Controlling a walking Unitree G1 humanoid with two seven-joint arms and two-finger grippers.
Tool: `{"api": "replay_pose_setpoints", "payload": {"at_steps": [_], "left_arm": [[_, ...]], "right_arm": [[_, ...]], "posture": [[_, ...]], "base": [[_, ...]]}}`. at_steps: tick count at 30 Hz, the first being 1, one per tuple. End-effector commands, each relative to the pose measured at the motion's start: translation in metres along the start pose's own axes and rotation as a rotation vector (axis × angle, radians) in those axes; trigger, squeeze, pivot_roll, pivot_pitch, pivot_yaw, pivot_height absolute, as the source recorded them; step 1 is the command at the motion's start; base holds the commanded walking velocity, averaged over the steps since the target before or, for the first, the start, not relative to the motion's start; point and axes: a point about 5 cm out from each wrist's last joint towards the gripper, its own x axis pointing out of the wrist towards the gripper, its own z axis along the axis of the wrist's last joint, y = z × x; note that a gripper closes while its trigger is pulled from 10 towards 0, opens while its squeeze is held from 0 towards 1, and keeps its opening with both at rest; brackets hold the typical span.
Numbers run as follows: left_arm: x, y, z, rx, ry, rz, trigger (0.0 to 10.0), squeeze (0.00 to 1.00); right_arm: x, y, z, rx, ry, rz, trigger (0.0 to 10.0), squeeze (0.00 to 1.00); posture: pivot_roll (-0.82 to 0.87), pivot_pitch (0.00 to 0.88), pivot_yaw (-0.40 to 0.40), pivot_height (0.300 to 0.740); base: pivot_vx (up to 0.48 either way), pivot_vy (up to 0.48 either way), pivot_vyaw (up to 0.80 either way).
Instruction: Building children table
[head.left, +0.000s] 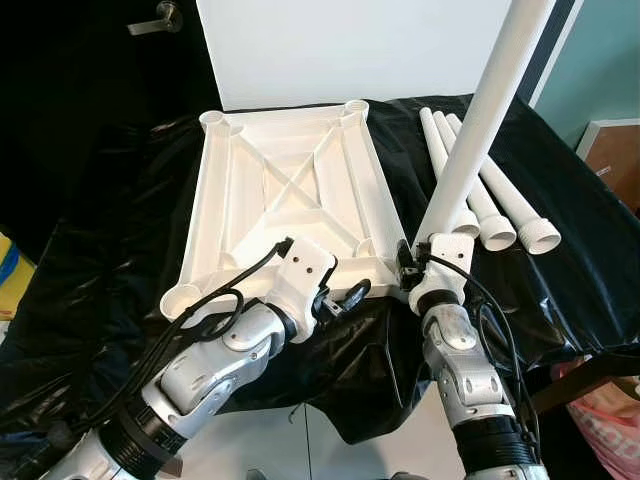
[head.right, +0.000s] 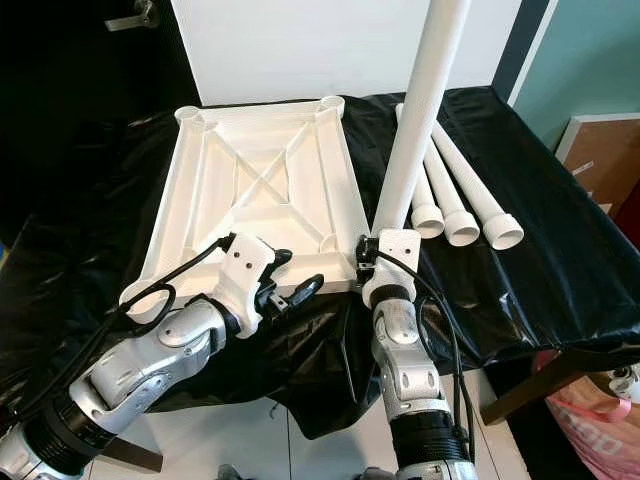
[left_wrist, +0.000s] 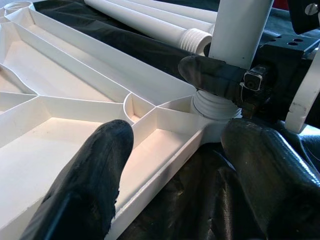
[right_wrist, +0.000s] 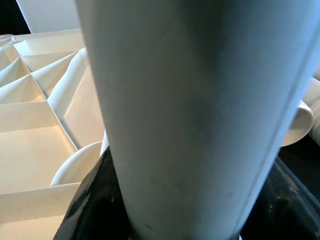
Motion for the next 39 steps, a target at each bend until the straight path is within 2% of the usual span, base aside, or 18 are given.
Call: {"api": "replay_pose_setpoints", "payload": {"at_steps": [1, 9, 10, 13, 14, 20, 22, 24, 28, 30, 31, 32, 39], "left_arm": [[-0.003, -0.017, -0.001, 0.007, 0.003, -0.345, 10.0, 0.0], [-0.003, -0.017, -0.001, 0.009, 0.002, -0.347, 10.0, 0.0], [-0.003, -0.018, -0.001, 0.009, 0.003, -0.347, 10.0, 0.0], [-0.003, -0.018, -0.001, 0.01, 0.003, -0.348, 10.0, 0.0], [-0.003, -0.018, -0.001, 0.011, 0.003, -0.347, 10.0, 0.0], [-0.002, -0.017, -0.001, 0.017, 0.003, -0.345, 10.0, 0.0], [-0.002, -0.017, -0.002, 0.018, 0.005, -0.343, 10.0, 0.0], [-0.002, -0.017, -0.002, 0.019, 0.006, -0.341, 10.0, 0.0], [-0.002, -0.017, -0.002, 0.019, 0.006, -0.341, 10.0, 0.0], [-0.001, -0.018, -0.002, 0.022, 0.003, -0.341, 10.0, 0.0], [-0.001, -0.018, -0.002, 0.022, 0.003, -0.341, 10.0, 0.0], [0.0, -0.02, -0.003, 0.026, 0.001, -0.345, 10.0, 0.0], [0.001, -0.023, -0.002, 0.031, -0.001, -0.354, 10.0, 0.0]], "right_arm": [[-0.006, 0.0, -0.02, 0.027, 0.1, -0.022, 10.0, 0.0], [-0.008, 0.002, -0.018, 0.016, 0.094, -0.035, 10.0, 0.0], [-0.008, 0.002, -0.017, 0.011, 0.087, -0.033, 10.0, 0.27], [-0.008, 0.001, -0.016, 0.006, 0.079, -0.03, 10.0, 0.27], [-0.008, 0.0, -0.014, 0.005, 0.064, -0.018, 10.0, 1.0], [-0.009, -0.01, -0.006, -0.006, 0.015, 0.061, 10.0, 1.0], [-0.011, -0.02, -0.005, -0.028, 0.0, 0.154, 10.0, 1.0], [-0.012, -0.024, -0.005, -0.041, -0.003, 0.191, 10.0, 1.0], [-0.012, -0.025, -0.005, -0.043, -0.003, 0.197, 10.0, 1.0], [-0.01, -0.033, -0.002, -0.074, -0.013, 0.292, 10.0, 1.0], [-0.01, -0.033, -0.002, -0.074, -0.013, 0.292, 10.0, 1.0], [-0.006, -0.039, 0.001, -0.111, -0.021, 0.39, 10.0, 0.0], [0.006, -0.035, 0.005, -0.163, -0.023, 0.542, 10.0, 0.0]], "posture": [[-0.14, 0.071, 0.026, 0.74], [-0.14, 0.064, 0.025, 0.74], [-0.14, 0.064, 0.025, 0.74], [-0.14, 0.062, 0.026, 0.74], [-0.14, 0.062, 0.026, 0.74], [-0.14, 0.065, 0.025, 0.74], [-0.15, 0.068, 0.025, 0.74], [-0.15, 0.068, 0.025, 0.74], [-0.15, 0.068, 0.025, 0.74], [-0.15, 0.073, 0.027, 0.74], [-0.15, 0.073, 0.027, 0.74], [-0.16, 0.075, 0.03, 0.74], [-0.15, 0.077, 0.033, 0.74]], "base": [[0.0, 0.0, 0.0], [0.0, 0.0, 0.0], [0.0, 0.0, 0.0], [0.0, 0.0, 0.0], [0.0, 0.0, 0.0], [0.0, 0.0, 0.0], [0.0, 0.0, 0.0], [0.0, 0.0, 0.0], [0.0, 0.0, 0.0], [0.0, 0.0, 0.0], [0.0, 0.0, 0.0], [0.0, 0.0, 0.0], [0.0, 0.0, 0.0]]}}
